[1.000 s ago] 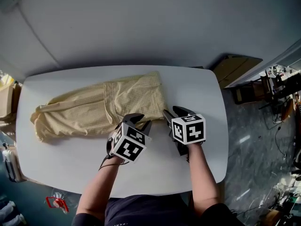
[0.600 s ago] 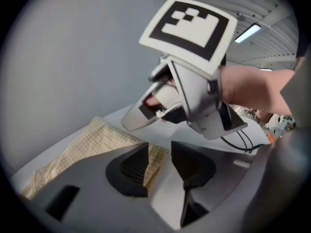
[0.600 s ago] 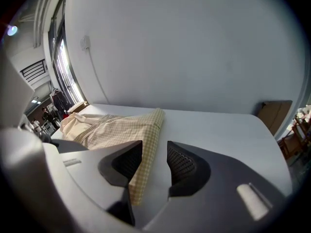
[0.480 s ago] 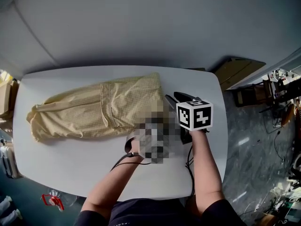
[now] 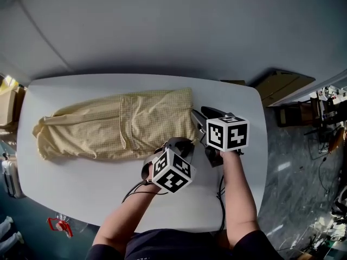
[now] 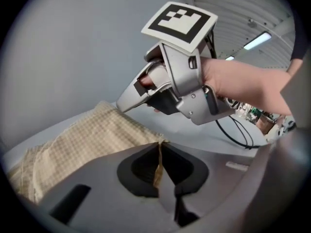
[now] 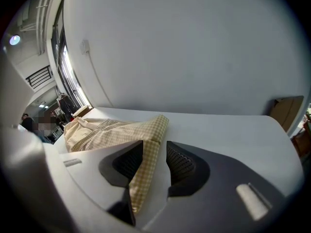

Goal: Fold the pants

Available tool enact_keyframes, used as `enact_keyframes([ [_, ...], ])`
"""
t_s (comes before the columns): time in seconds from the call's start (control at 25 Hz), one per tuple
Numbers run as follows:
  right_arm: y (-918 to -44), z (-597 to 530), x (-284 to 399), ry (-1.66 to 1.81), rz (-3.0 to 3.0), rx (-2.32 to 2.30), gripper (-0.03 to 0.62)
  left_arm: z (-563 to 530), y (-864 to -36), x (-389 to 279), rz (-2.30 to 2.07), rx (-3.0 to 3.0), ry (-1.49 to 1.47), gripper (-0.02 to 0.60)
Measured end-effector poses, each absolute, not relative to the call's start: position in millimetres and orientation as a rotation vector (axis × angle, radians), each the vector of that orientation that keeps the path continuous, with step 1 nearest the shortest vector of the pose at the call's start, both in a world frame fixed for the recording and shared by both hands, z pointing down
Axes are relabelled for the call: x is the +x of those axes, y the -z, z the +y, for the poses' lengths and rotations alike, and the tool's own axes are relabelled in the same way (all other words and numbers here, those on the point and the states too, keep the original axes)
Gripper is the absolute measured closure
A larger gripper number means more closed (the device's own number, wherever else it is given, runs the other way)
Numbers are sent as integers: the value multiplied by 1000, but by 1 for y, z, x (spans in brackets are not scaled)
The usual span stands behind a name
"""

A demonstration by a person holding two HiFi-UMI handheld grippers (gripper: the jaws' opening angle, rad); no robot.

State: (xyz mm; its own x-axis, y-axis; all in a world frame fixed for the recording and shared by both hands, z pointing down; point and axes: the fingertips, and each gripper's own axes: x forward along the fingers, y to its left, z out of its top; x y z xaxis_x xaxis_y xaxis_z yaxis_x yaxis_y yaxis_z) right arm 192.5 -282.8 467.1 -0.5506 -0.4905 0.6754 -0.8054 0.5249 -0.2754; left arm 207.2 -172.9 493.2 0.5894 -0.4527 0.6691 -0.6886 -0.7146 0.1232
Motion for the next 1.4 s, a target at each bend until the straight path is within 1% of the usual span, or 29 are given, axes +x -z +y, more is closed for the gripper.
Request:
enact_keyframes([
  [0.16,-475,-277,183,-819,-2217,1012,430,-154,-485,204,-877,2464,-805,568],
  [0.28,-485,-265,179,-852,-2180,976,436,-140,-476,203,-865,2500,-782,568],
  [0.36,-488,-256,175,-880,-2181,937,470,-132,-472,201,-854,2510,-757,568],
  [0.44,-482,-249,173,-885,-2198,909,537,-127,-464,200,-862,2512,-704,568],
  [0.52,-467,-246,171,-858,-2227,923,553,-126,-448,196,-894,2522,-620,568],
  [0.64,-430,-245,156,-772,-2298,981,556,-127,-418,177,-964,2543,-466,568],
  [0.8,-379,-236,115,-698,-2414,1008,557,-119,-381,135,-1040,2538,-321,568],
  [1.0,-340,-221,42,-675,-2516,949,559,-107,-349,62,-1184,2512,-268,568],
  [1.28,-327,-192,-84,-596,-2558,832,559,-81,-343,-59,-1336,2414,-256,568],
  [1.4,-337,-182,-135,-572,-2550,781,559,-72,-350,-109,-1395,2359,-289,568],
])
